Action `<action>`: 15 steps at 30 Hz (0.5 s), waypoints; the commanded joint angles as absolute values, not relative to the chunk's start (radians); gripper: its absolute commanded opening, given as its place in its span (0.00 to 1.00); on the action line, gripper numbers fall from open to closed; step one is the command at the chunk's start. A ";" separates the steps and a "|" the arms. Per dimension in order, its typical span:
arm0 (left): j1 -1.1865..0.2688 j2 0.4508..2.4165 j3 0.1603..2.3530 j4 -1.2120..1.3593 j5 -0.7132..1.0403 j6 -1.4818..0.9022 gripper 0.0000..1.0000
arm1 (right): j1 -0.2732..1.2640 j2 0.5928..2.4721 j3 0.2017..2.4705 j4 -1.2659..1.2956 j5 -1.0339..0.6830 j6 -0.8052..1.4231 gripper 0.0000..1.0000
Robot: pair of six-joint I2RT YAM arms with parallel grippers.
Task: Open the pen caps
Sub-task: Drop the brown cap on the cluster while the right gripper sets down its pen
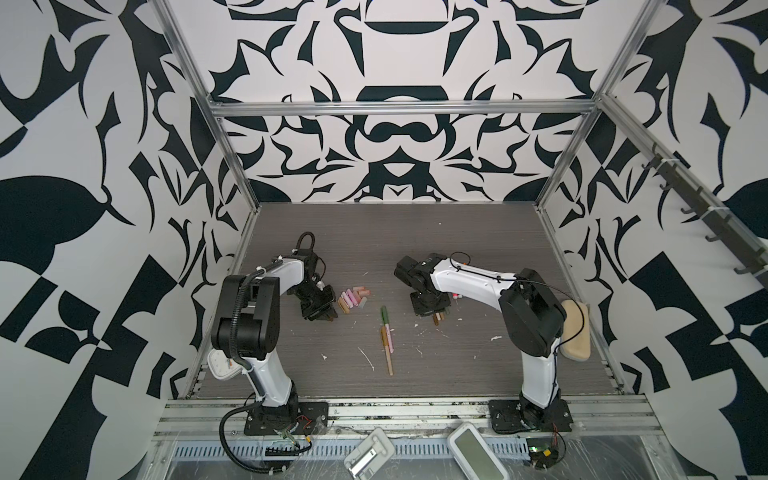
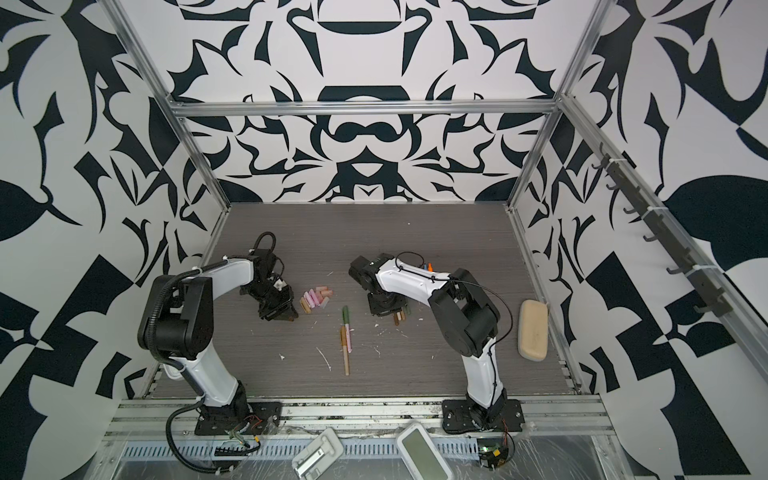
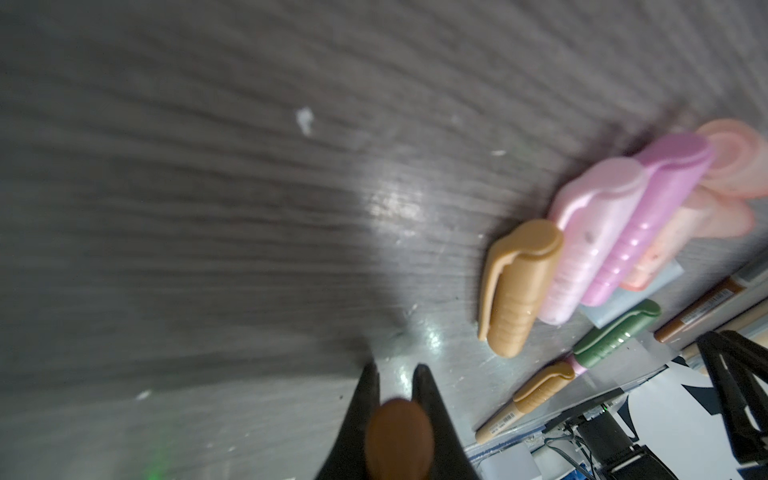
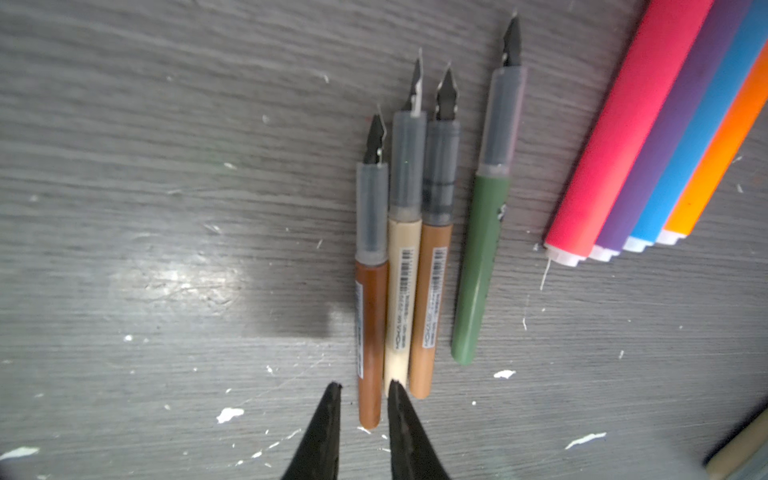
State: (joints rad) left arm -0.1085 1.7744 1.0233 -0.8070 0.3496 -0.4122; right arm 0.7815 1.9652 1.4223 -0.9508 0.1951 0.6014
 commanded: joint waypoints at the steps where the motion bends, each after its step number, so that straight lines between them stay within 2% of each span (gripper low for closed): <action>1: -0.106 1.793 1.027 -0.819 0.360 -0.407 0.00 | 0.788 1.924 1.446 -0.985 0.203 0.607 0.23; 7: -0.107 1.800 1.036 -0.786 0.376 -0.423 0.01 | 0.792 1.868 1.454 -0.991 0.160 0.615 0.22; 15: -0.107 1.815 1.055 -0.767 0.416 -0.451 0.13 | 0.817 1.826 1.454 -0.990 0.141 0.626 0.22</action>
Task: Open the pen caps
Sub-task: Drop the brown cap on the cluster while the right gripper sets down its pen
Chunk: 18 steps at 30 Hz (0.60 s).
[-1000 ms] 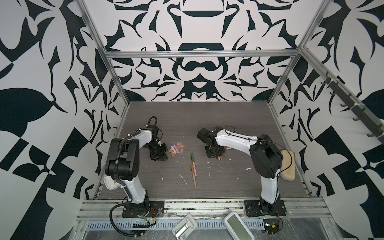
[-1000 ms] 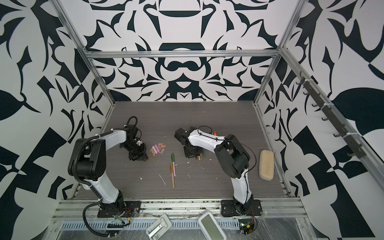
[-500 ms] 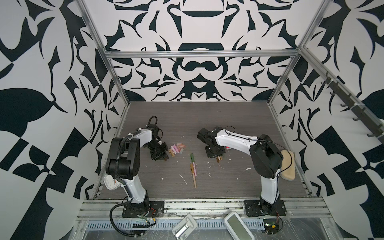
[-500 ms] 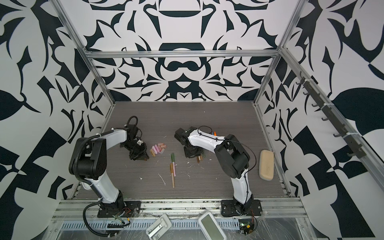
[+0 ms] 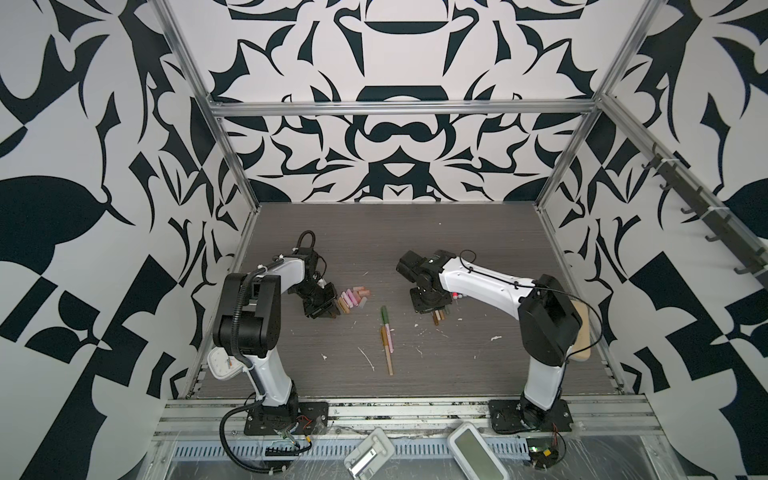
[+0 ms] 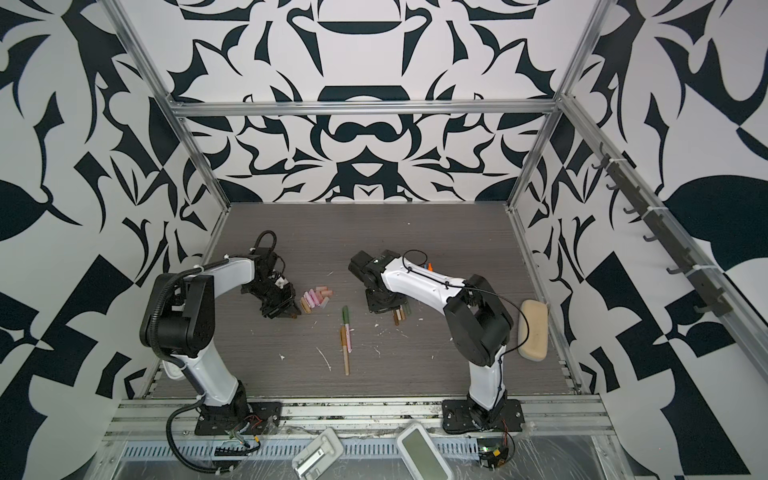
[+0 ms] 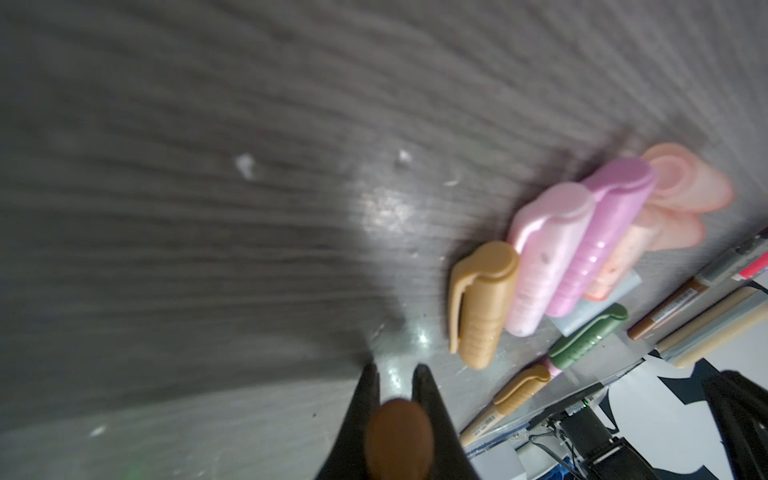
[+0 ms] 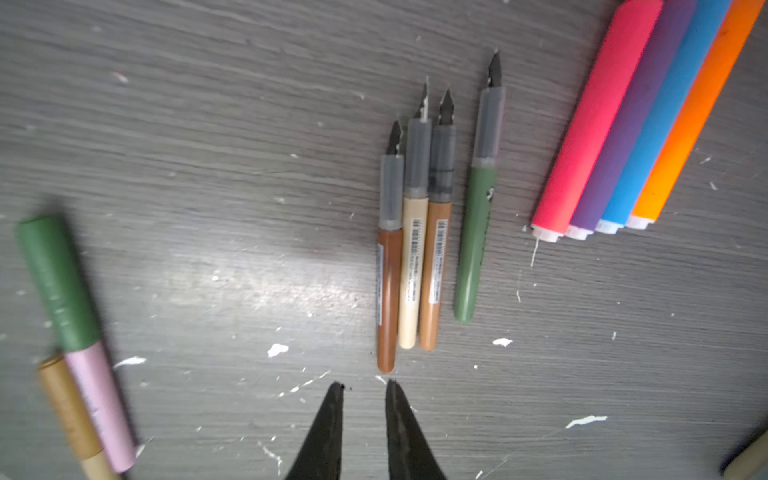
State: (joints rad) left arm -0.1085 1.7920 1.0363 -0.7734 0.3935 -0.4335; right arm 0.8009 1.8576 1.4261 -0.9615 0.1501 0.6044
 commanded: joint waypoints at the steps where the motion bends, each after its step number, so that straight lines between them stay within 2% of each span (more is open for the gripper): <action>1: -0.107 1.815 1.056 -0.763 0.423 -0.455 0.15 | 0.823 1.821 1.451 -0.988 0.140 0.627 0.22; 10: -0.107 1.813 1.063 -0.746 0.463 -0.469 0.26 | 0.870 1.805 1.434 -0.980 0.132 0.656 0.22; 18: -0.107 1.808 1.066 -0.744 0.477 -0.476 0.26 | 0.947 1.801 1.442 -0.987 0.129 0.684 0.22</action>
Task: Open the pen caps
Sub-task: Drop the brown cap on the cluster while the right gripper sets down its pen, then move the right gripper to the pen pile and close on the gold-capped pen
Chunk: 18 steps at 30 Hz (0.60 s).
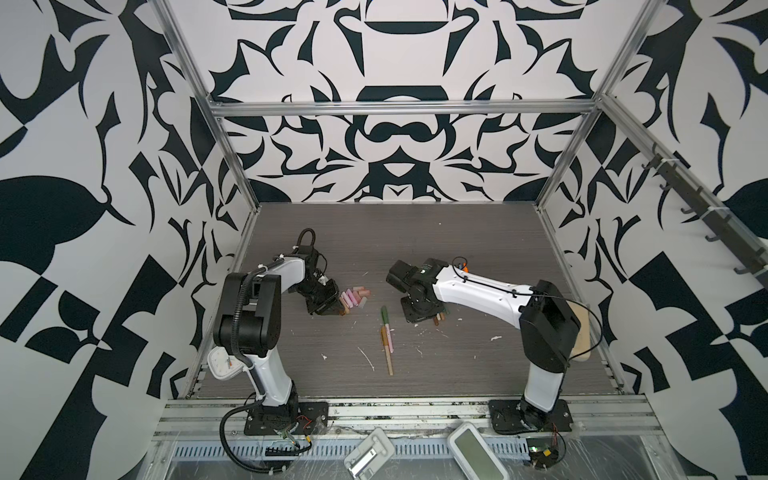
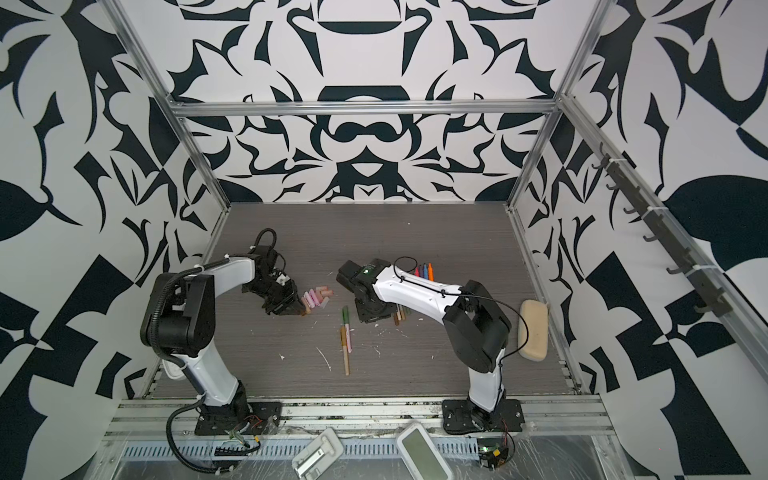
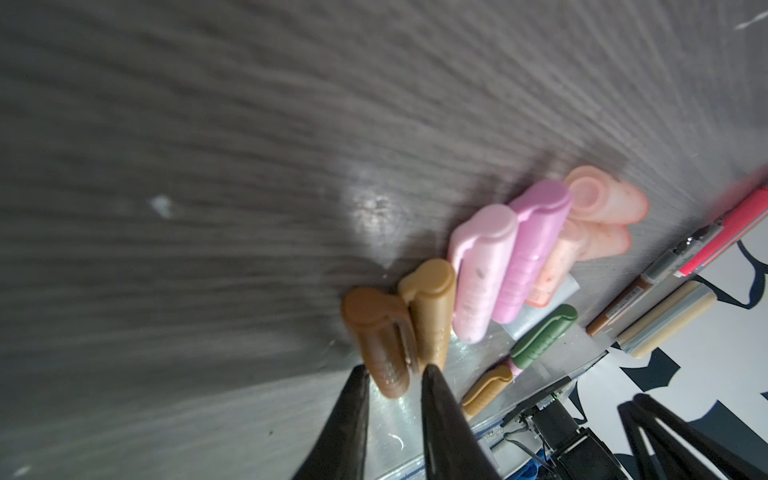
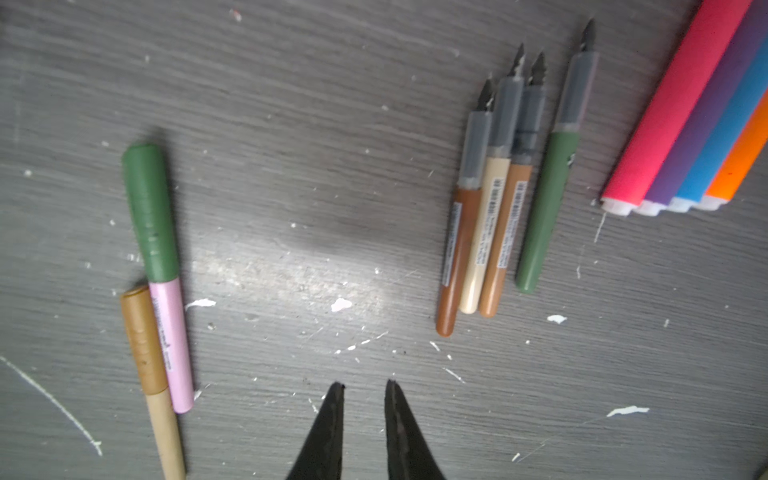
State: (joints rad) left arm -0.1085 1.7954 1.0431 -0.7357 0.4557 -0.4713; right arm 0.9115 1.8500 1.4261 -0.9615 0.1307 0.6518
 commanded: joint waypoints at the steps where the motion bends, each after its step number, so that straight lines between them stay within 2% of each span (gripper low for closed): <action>1: -0.107 1.807 1.066 -0.745 0.480 -0.477 0.26 | 0.967 1.799 1.440 -0.986 0.127 0.696 0.22; 9: -0.107 1.773 1.069 -0.774 0.492 -0.469 0.26 | 1.134 1.775 1.377 -0.910 0.078 0.796 0.22; 13: -0.107 1.715 1.065 -0.798 0.507 -0.469 0.26 | 1.202 1.769 1.335 -0.828 0.045 0.853 0.29; 18: -0.107 1.620 1.042 -0.785 0.565 -0.486 0.27 | 1.257 1.799 1.307 -0.764 0.023 0.927 0.30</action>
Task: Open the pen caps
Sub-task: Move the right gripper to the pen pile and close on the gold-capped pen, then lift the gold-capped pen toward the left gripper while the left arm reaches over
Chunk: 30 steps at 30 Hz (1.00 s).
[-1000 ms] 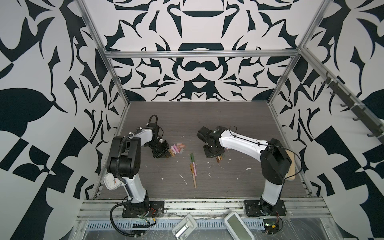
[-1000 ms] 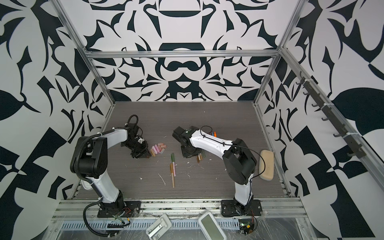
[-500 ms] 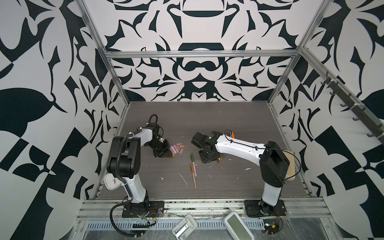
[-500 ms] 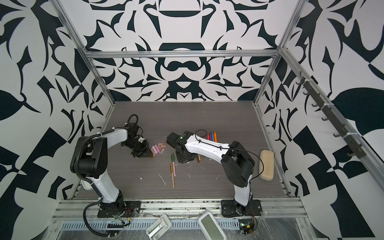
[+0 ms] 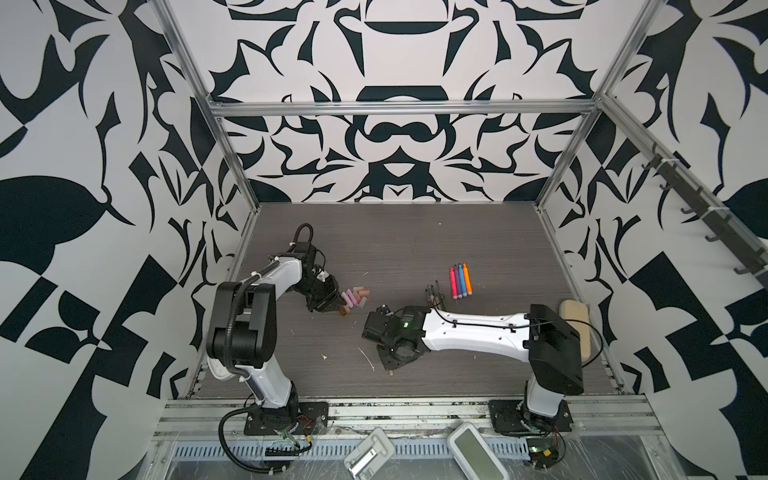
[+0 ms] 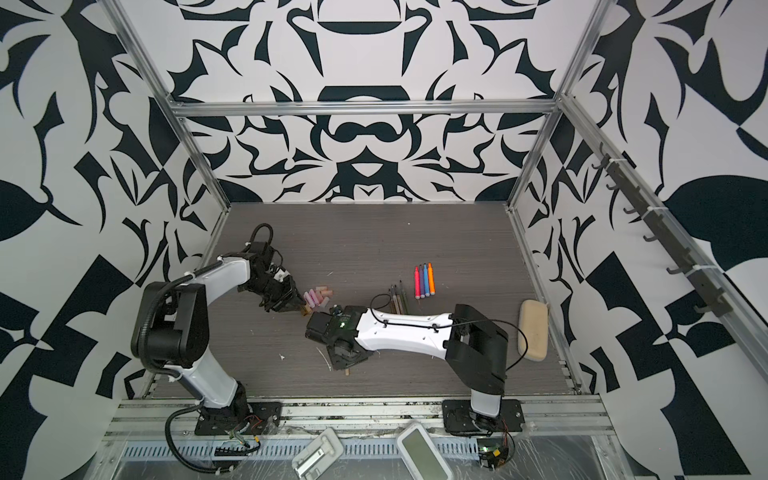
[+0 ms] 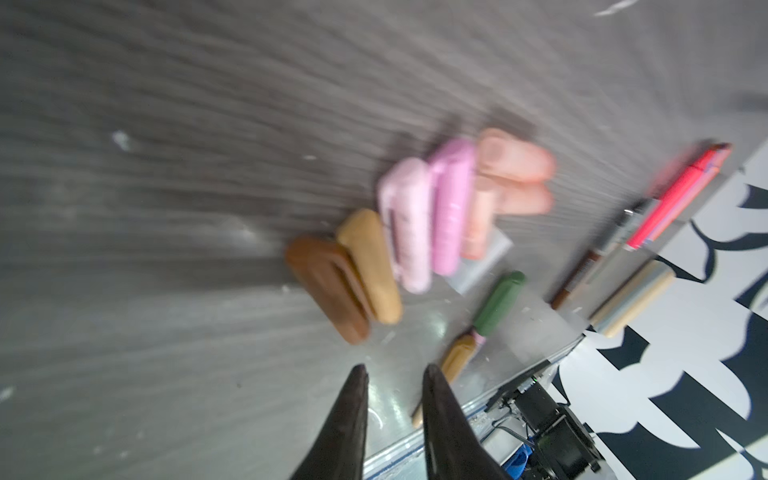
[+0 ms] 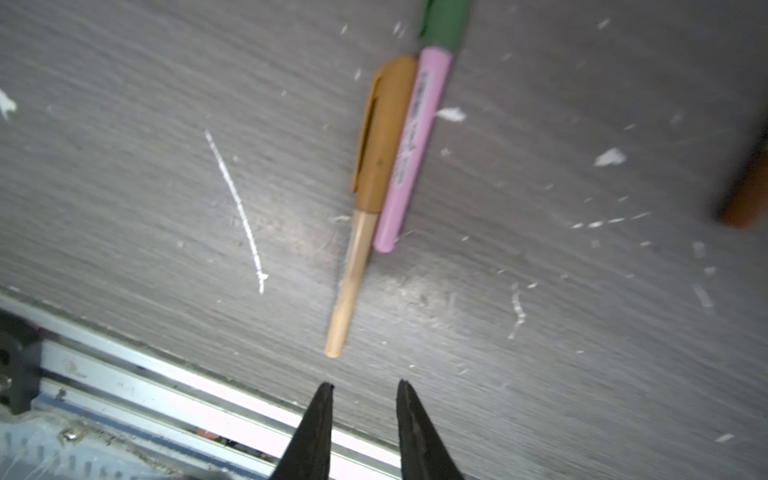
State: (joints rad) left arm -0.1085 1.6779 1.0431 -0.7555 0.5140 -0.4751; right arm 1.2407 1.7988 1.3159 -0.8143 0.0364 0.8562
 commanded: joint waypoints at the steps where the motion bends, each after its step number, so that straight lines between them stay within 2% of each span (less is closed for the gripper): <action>1: -0.107 1.603 1.038 -0.786 0.572 -0.493 0.27 | 1.265 1.809 1.307 -0.761 0.026 0.939 0.29; 17: -0.107 1.475 1.022 -0.810 0.593 -0.517 0.27 | 1.284 1.928 1.249 -0.689 0.034 0.991 0.26; 20: -0.107 1.467 1.024 -0.841 0.592 -0.518 0.27 | 1.284 1.950 1.246 -0.681 0.036 0.989 0.22; 27: -0.107 1.445 1.022 -0.844 0.601 -0.527 0.27 | 1.284 1.964 1.307 -0.711 0.053 0.925 0.00; 30: -0.109 1.445 1.009 -0.823 0.618 -0.549 0.29 | 1.283 1.956 1.361 -0.724 0.036 0.833 0.00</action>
State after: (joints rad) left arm -0.1085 1.4666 1.0344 -0.8047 0.5903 -0.5274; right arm 1.2808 1.9461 1.3106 -0.7326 0.0326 0.9211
